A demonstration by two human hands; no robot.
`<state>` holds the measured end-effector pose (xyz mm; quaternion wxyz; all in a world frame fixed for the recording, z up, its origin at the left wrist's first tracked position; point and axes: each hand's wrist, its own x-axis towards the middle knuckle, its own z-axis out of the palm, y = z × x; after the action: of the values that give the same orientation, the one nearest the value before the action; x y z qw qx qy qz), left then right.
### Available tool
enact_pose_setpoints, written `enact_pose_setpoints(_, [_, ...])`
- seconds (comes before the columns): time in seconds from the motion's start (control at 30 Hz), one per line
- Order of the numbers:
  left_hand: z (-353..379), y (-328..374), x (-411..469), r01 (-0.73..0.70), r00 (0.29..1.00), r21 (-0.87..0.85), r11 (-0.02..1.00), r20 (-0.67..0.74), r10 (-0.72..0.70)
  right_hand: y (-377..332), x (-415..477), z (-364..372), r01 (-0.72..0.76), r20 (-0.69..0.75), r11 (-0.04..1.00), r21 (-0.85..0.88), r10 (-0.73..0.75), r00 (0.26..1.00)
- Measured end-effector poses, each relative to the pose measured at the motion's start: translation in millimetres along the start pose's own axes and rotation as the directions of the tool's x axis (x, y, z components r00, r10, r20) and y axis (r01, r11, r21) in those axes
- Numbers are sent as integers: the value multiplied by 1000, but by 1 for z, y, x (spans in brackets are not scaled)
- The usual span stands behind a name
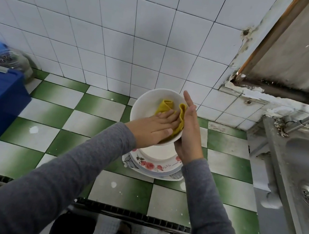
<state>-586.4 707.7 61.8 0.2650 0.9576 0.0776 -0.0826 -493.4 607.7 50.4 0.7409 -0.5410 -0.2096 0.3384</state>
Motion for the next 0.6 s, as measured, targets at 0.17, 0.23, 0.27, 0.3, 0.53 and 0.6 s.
enact_pose_setpoints(0.17, [6, 3, 7, 113, 993, 99, 989, -31, -110, -1, 3, 7, 15, -17, 1000, -7, -15, 1000])
enact_pose_setpoints(0.23, [9, 2, 14, 199, 979, 63, 978, -62, -195, 1, 3, 10, 20, -17, 1000, 0, -20, 1000])
enact_pose_setpoints(0.27, [10, 2, 18, 237, 969, 58, 970, -84, -232, 3, 3, 10, 20, -13, 1000, 6, -20, 1000])
enact_pose_setpoints(0.3, [11, 1, 20, 275, 957, 58, 960, -109, -268, 5, 3, 11, 22, -5, 1000, 9, -22, 1000])
enact_pose_setpoints(0.53, [19, -1, 24, 545, 773, 1, 838, -387, -502, 6, 4, 13, 21, -15, 1000, 19, -21, 1000])
enact_pose_setpoints(0.6, [19, -6, 25, 534, 770, 10, 845, -418, -482, 8, 3, 13, 14, -17, 1000, 12, -14, 1000])
